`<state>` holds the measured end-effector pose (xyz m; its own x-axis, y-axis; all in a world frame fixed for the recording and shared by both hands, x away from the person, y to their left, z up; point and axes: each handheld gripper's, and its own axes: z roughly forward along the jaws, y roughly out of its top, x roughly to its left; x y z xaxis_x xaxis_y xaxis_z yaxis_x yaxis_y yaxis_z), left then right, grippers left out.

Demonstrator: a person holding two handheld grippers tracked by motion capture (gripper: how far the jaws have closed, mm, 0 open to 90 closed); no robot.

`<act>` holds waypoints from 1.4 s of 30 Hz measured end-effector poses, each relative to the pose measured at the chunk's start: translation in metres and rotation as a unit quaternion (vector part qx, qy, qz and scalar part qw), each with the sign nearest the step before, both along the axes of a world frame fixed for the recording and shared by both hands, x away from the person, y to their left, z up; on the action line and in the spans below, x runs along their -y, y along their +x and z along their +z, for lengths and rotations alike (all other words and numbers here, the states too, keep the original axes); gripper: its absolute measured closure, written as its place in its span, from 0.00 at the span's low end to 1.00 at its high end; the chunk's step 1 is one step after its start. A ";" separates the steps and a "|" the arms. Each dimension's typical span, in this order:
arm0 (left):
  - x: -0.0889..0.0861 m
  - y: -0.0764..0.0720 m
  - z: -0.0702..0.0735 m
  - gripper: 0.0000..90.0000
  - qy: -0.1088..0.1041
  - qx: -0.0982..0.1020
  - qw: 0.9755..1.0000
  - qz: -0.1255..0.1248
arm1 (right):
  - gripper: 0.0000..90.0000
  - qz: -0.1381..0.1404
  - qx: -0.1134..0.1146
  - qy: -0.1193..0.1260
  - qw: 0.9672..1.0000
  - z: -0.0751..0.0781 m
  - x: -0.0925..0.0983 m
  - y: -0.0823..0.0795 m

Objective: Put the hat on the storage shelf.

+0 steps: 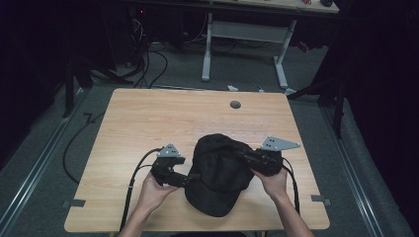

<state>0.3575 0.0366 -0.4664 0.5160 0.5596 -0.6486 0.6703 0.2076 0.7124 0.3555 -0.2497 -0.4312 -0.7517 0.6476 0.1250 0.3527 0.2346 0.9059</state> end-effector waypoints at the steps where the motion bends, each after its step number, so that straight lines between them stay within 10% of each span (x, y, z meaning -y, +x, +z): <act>1: 0.000 0.000 0.000 0.13 0.000 0.000 1.000 0.000 | 0.94 0.003 0.002 -0.001 1.000 0.001 -0.001 0.000; 22: 0.011 -0.002 -0.003 0.22 -0.007 -0.028 0.998 -0.048 | 0.93 0.068 0.028 0.016 0.997 0.007 -0.016 0.003; 42: 0.002 -0.004 0.002 0.40 -0.024 -0.043 0.997 -0.066 | 0.92 0.054 0.052 0.006 0.997 0.012 -0.022 0.007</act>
<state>0.3540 0.0349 -0.4640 0.5249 0.4575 -0.7178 0.7520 0.1458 0.6429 0.3629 -0.2278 -0.4197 -0.8263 0.5610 0.0501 0.2302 0.2552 0.9391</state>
